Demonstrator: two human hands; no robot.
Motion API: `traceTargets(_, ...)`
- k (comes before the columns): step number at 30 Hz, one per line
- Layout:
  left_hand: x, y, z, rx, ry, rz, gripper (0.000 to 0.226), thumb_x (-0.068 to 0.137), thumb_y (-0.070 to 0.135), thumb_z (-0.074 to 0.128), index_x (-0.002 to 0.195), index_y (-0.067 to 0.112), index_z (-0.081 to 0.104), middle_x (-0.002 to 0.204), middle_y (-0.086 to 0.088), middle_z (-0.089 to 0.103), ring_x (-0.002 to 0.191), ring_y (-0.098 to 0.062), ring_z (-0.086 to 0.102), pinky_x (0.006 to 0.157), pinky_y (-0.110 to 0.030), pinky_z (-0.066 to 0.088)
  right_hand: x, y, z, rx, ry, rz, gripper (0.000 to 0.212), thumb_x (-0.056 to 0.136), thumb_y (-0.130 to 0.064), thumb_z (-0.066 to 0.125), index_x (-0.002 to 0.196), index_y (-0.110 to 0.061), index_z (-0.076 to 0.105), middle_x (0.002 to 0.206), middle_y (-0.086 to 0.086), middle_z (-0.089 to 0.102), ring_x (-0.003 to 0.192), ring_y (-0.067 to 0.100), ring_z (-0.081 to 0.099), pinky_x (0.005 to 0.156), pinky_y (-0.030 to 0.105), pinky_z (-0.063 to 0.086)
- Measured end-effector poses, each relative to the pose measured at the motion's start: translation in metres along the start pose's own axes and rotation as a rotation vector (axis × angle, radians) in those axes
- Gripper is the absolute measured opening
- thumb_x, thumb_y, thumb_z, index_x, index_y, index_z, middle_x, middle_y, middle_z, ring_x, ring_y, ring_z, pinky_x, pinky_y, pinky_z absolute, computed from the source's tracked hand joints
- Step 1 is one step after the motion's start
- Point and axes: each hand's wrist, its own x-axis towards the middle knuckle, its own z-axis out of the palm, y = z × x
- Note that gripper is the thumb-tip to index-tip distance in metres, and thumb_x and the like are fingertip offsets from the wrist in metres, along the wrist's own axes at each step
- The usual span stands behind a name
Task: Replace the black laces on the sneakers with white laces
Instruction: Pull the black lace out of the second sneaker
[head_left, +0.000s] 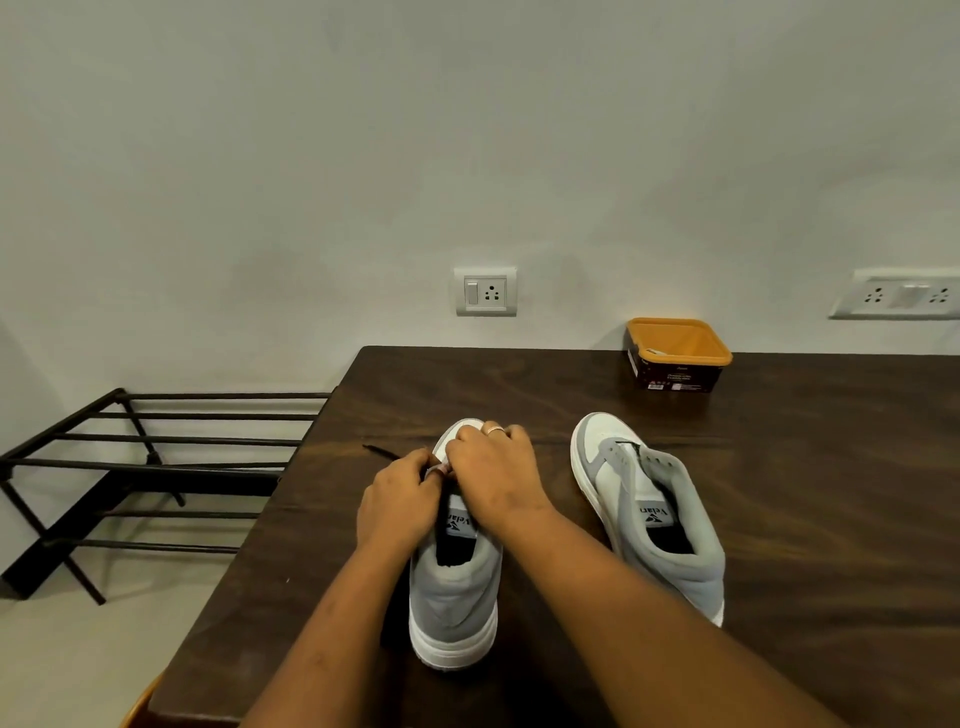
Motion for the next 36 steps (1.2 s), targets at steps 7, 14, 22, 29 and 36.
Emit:
traceTargets(7, -0.003, 0.001, -0.003, 0.005, 0.017, -0.013, 0.016, 0.094, 0.037, 0.048, 0.089, 0.028, 0.060, 0.096, -0.001, 0.065, 0.090, -0.027, 0.058, 0.071, -0.031, 0.039, 0.012, 0.021, -0.017, 0.725, 0.306, 0.588, 0.014, 0.102, -0.017, 0.033, 0.101, -0.018, 0.048, 0.103, 0.008, 0.062, 0.092, 0.029, 0.061, 0.076, 0.034, 0.042)
traceTargets(14, -0.003, 0.005, -0.003, 0.027, 0.018, -0.012, 0.018, 0.094, 0.035, 0.047, 0.100, 0.028, 0.063, 0.105, -0.003, 0.066, 0.098, -0.029, 0.058, 0.077, -0.034, 0.044, 0.011, 0.054, -0.042, 1.560, 0.416, 0.843, 0.022, 0.104, -0.023, 0.032, 0.088, -0.024, 0.047, 0.065, 0.000, 0.042, 0.050, 0.009, 0.034, 0.042, 0.017, 0.030)
traceTargets(22, -0.004, 0.006, -0.004, 0.029, 0.023, -0.001, 0.019, 0.094, 0.034, 0.047, 0.103, 0.027, 0.062, 0.105, -0.002, 0.065, 0.097, -0.026, 0.059, 0.079, -0.035, 0.047, 0.003, 0.027, -0.025, 0.171, -0.298, 0.098, 0.026, 0.089, -0.043, 0.060, 0.108, -0.027, 0.069, 0.107, -0.001, 0.066, 0.095, 0.023, 0.063, 0.076, 0.032, 0.050)
traceTargets(29, -0.003, 0.005, -0.005, 0.035, 0.016, -0.008, 0.018, 0.094, 0.035, 0.047, 0.100, 0.027, 0.062, 0.104, -0.002, 0.066, 0.096, -0.027, 0.058, 0.075, -0.032, 0.044, 0.010, 0.034, -0.018, 0.561, -0.068, 0.320, 0.018, 0.097, -0.026, 0.051, 0.092, -0.019, 0.066, 0.095, -0.004, 0.053, 0.085, 0.018, 0.056, 0.070, 0.027, 0.039)
traceTargets(36, -0.003, 0.005, -0.004, 0.036, 0.019, -0.011, 0.018, 0.094, 0.036, 0.048, 0.100, 0.027, 0.062, 0.106, -0.002, 0.066, 0.099, -0.029, 0.058, 0.077, -0.033, 0.042, 0.009, 0.049, -0.043, 2.008, 0.321, 0.772, 0.028, 0.106, -0.019, 0.029, 0.081, -0.016, 0.043, 0.062, 0.003, 0.051, 0.052, 0.012, 0.050, 0.060, 0.030, 0.047)
